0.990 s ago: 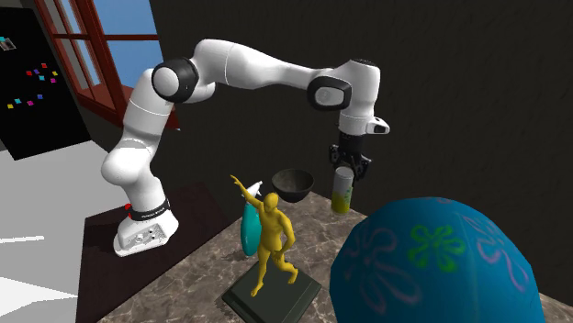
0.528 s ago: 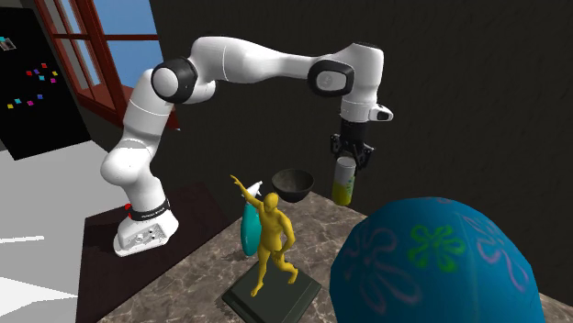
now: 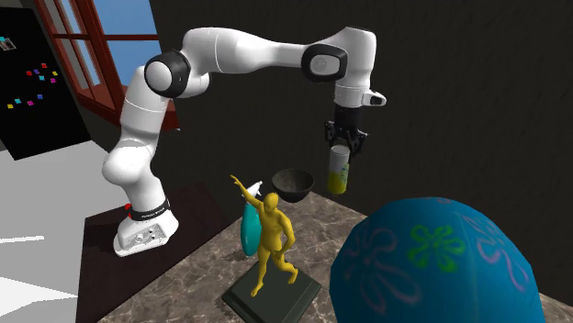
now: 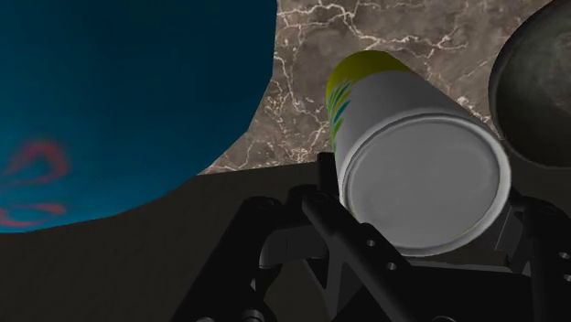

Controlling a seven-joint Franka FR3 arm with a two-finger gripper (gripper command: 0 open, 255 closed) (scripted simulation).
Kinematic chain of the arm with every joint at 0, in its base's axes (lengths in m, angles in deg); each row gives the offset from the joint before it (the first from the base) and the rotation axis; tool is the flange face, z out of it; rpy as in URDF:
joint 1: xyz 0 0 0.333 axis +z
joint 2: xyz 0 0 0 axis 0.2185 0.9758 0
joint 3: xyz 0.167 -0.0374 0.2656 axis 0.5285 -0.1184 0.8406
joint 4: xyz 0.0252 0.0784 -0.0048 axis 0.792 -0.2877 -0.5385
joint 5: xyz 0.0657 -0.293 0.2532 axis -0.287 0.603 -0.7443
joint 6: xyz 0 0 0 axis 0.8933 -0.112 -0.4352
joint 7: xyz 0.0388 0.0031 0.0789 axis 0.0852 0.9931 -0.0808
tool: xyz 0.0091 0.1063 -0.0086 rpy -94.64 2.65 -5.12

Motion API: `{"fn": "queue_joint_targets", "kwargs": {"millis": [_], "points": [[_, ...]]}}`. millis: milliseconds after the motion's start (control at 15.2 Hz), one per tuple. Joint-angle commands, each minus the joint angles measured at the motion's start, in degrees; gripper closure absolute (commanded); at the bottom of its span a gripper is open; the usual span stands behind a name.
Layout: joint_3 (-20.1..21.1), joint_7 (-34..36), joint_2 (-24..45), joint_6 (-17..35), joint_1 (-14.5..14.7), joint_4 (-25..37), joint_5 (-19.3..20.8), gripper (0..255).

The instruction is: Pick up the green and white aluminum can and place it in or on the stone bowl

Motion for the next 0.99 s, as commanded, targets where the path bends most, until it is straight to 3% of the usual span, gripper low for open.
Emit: {"fn": "queue_joint_targets", "kwargs": {"millis": [0,396,924], "points": [[-0.15,1.87,-4.46,1.79,2.95,-5.94,1.65,255],[1.02,9.41,-15.69,4.62,10.33,-18.9,6.49,255],[5.6,21.65,-27.87,5.11,17.6,-30.46,11.45,255]]}}
